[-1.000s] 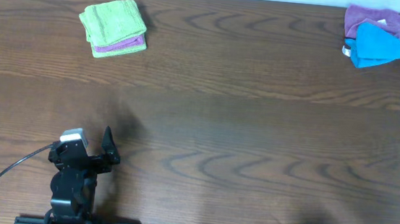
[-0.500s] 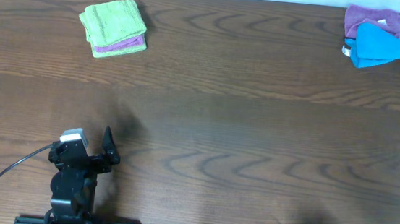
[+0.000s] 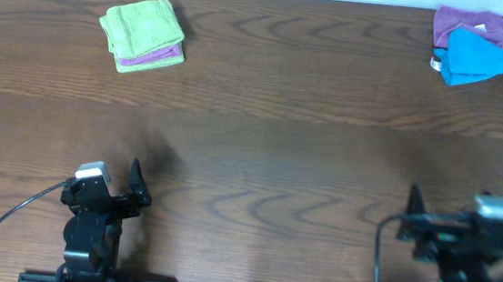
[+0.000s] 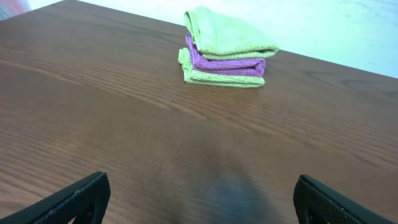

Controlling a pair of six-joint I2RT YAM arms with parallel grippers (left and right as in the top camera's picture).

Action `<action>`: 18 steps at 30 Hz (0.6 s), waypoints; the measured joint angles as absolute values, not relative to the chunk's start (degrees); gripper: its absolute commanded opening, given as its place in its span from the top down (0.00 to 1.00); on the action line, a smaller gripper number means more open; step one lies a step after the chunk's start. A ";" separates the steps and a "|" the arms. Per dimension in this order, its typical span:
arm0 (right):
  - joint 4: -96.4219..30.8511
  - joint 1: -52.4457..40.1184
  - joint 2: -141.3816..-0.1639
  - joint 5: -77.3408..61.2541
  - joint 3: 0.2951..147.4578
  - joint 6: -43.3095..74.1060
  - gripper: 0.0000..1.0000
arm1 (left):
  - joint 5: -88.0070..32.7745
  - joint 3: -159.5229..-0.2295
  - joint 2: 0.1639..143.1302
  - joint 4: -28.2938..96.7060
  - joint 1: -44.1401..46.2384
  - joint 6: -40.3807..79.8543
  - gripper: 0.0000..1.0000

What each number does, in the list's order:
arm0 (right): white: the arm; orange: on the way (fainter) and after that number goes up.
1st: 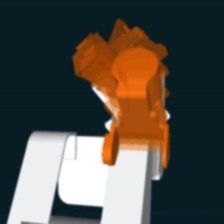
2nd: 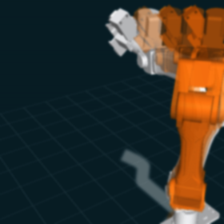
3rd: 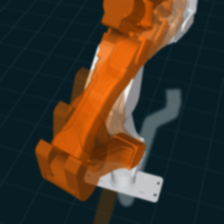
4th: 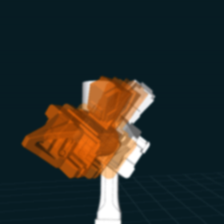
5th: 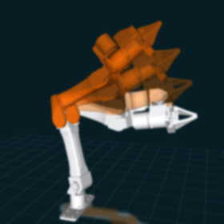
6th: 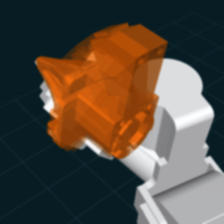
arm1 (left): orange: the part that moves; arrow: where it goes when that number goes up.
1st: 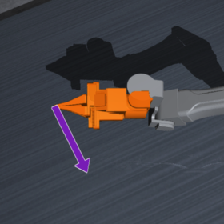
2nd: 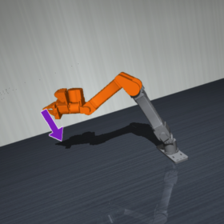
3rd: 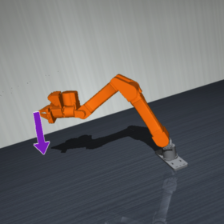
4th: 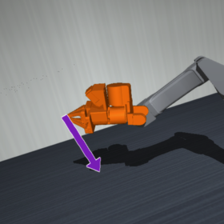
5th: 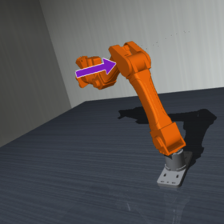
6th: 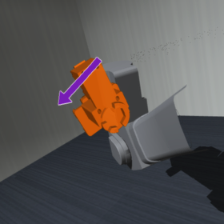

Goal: Fold the cloth

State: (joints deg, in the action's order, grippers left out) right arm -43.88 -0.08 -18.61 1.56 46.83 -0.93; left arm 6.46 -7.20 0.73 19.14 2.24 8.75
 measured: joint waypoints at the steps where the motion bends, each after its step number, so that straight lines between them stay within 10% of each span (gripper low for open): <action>1: -41.89 0.19 -18.61 0.95 44.10 -1.13 0.01 | 6.46 -7.20 0.73 19.11 2.24 8.73 0.05; 18: -26.28 0.64 -12.80 -0.34 11.42 -2.15 0.01 | 6.48 -7.20 0.73 19.11 2.24 8.73 0.05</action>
